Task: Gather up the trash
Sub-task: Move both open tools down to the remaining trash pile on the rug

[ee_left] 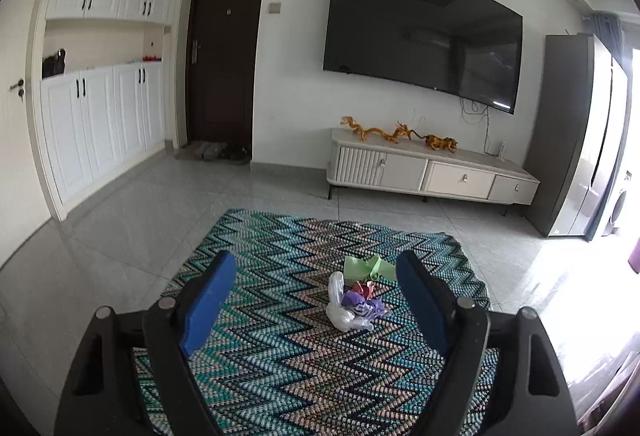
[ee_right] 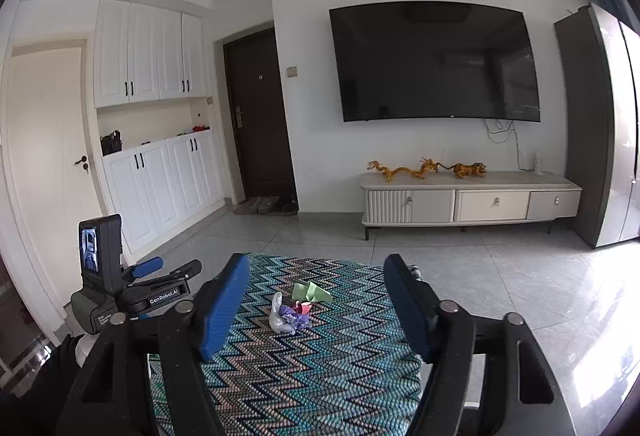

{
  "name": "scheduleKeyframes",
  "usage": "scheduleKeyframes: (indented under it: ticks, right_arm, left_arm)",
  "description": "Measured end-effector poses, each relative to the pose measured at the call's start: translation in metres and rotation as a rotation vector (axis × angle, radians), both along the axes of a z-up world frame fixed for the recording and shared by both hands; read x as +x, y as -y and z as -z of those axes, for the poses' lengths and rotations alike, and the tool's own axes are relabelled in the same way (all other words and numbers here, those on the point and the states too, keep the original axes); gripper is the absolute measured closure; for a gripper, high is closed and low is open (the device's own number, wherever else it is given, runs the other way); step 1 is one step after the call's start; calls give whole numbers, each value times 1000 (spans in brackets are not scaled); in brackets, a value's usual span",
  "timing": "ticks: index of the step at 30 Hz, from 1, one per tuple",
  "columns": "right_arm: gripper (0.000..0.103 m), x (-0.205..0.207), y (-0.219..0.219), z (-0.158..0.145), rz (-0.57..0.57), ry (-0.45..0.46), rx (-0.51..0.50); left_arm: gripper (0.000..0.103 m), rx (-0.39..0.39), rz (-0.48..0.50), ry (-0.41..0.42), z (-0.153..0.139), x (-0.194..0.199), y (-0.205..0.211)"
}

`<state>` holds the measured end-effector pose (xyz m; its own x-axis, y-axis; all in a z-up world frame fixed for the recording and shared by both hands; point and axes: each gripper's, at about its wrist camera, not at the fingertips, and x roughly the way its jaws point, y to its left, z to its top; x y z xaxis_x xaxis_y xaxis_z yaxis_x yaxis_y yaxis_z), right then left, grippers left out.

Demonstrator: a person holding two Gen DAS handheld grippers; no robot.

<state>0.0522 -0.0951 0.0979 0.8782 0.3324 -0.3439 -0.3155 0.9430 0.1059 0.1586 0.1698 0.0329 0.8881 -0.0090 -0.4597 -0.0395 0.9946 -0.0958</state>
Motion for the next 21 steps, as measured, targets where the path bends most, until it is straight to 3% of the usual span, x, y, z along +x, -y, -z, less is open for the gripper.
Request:
scheduleKeyframes:
  ticks: [7,13,21]
  right_arm:
    - [43,96,-20,59,-61,-155,37]
    - [49,183,-31,125,-89,-320,68]
    - [51,260,-61,208,-170,-500,69]
  left_arm:
    - [37,-46,46,-165,63,66,-2]
    - [42,-37,102,-338,133,120,11]
    - [42,-39,139,-430,185,166,18]
